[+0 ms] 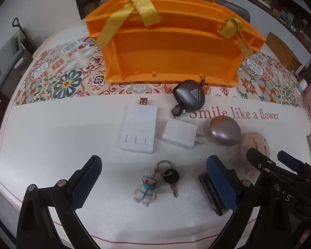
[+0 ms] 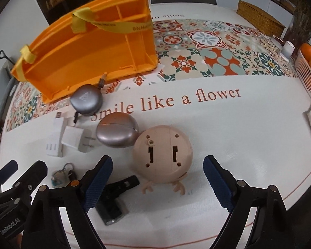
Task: Organize rigid objects
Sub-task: 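Move the right tool to the beige round toy and close on it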
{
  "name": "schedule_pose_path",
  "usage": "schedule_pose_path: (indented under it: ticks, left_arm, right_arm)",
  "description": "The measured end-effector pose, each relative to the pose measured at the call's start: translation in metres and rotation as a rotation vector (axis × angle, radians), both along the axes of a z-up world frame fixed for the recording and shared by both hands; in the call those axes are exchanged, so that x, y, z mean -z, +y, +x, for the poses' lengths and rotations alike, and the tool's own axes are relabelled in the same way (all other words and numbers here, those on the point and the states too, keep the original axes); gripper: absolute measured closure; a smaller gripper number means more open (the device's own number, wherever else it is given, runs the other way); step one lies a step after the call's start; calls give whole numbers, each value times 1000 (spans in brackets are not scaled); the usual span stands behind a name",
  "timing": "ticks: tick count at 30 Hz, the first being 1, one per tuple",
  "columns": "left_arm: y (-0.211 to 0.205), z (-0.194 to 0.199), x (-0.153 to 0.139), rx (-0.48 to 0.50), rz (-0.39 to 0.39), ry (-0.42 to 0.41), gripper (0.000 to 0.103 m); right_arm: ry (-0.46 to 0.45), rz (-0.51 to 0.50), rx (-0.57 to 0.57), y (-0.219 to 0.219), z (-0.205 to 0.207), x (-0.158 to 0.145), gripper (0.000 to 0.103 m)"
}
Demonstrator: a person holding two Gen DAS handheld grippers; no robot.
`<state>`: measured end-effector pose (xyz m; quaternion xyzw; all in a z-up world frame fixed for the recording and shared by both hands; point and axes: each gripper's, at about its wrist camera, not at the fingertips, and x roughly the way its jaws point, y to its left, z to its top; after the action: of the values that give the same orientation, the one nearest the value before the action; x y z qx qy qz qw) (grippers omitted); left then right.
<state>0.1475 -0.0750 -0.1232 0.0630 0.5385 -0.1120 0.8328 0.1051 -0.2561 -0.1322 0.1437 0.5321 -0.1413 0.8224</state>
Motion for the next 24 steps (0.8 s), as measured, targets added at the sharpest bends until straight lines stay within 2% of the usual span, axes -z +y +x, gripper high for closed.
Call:
schedule_pose_path:
  ticks: [7, 13, 24]
  left_arm:
    - [-8, 8, 12, 12, 15, 24, 0]
    - [-12, 12, 20, 17, 24, 40, 0]
    - [-17, 15, 26, 26, 31, 49, 0]
  right_arm:
    - [30, 11, -5, -3, 11, 18, 17]
    - [36, 5, -5, -6, 16, 26, 18]
    - [44, 0, -1, -9, 19, 32, 28]
